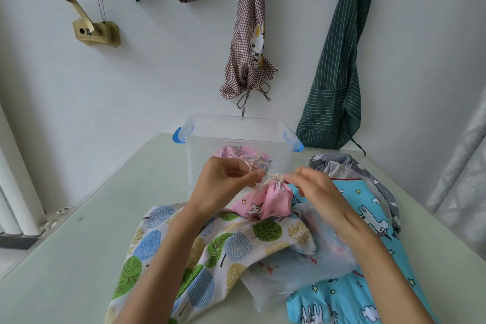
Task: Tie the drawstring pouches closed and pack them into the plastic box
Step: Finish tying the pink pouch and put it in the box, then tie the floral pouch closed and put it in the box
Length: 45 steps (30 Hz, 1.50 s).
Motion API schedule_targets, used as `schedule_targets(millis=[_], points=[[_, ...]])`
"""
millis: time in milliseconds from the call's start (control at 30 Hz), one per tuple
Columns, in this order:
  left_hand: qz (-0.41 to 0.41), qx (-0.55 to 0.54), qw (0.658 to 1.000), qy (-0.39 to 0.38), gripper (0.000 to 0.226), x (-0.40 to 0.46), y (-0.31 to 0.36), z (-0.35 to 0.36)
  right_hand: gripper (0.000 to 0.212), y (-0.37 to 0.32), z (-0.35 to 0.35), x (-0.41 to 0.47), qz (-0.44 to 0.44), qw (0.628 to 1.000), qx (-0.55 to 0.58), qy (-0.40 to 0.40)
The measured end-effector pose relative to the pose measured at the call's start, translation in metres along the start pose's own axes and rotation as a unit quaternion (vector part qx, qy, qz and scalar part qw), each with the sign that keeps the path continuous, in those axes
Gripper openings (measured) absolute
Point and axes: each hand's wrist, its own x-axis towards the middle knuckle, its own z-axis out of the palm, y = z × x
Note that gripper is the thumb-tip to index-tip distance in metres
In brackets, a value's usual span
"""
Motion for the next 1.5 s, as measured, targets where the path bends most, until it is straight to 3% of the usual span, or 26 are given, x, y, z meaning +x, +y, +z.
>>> schedule_targets(millis=[100,267,367,433,533,633,733,867,967,1000,1067,1133,1300,1500], points=[[-0.036,0.044,0.998,-0.009,0.025,0.0,-0.001,-0.005,0.041,0.002,0.0,0.0,-0.009,0.998,-0.032,-0.047],[-0.12,0.141,0.977,-0.104,0.032,0.006,-0.01,-0.024,0.03,-0.009,-0.014,0.025,0.0,0.998,-0.034,-0.044],[-0.1,0.252,0.946,-0.176,0.063,0.021,-0.012,-0.022,0.045,-0.031,-0.023,0.036,0.005,0.997,0.025,-0.078],[-0.073,0.314,0.931,-0.172,0.056,0.03,-0.008,-0.016,0.045,-0.049,-0.028,0.044,-0.028,0.996,0.051,-0.068],[-0.045,0.328,0.938,-0.107,0.027,0.047,0.019,-0.017,0.025,-0.072,-0.038,0.06,-0.05,0.991,0.121,-0.013],[-0.035,0.305,0.951,-0.033,0.024,0.071,0.059,-0.033,0.017,-0.086,-0.049,0.076,-0.063,0.979,0.184,0.059],[-0.051,0.262,0.96,0.082,0.028,0.097,0.089,-0.049,0.014,-0.09,-0.044,0.096,-0.129,0.965,0.181,0.136],[0.006,0.325,0.92,0.22,0.016,0.123,0.097,-0.054,0.014,-0.074,-0.019,0.123,-0.279,0.929,-0.007,0.244],[0.019,0.327,0.909,0.259,0.015,0.134,0.076,-0.051,0.022,-0.049,0.001,0.137,-0.296,0.911,-0.187,0.22],[0.001,0.334,0.915,0.226,0.017,0.137,0.064,-0.049,0.027,-0.039,0.006,0.141,-0.257,0.919,-0.241,0.178],[-0.059,0.387,0.918,0.068,0.026,0.139,0.037,-0.044,0.036,-0.017,0.014,0.149,-0.13,0.921,-0.36,0.067],[-0.098,0.441,0.891,-0.055,0.037,0.136,0.011,-0.043,0.041,-0.003,0.017,0.153,-0.04,0.915,-0.402,-0.008],[-0.101,0.461,0.879,-0.07,0.045,0.127,-0.004,-0.054,0.041,0.002,0.014,0.149,-0.028,0.936,-0.35,-0.03],[-0.011,0.433,0.9,-0.048,0.032,0.077,0.017,-0.045,0.026,-0.007,0.009,0.107,-0.144,0.939,-0.31,0.043]])
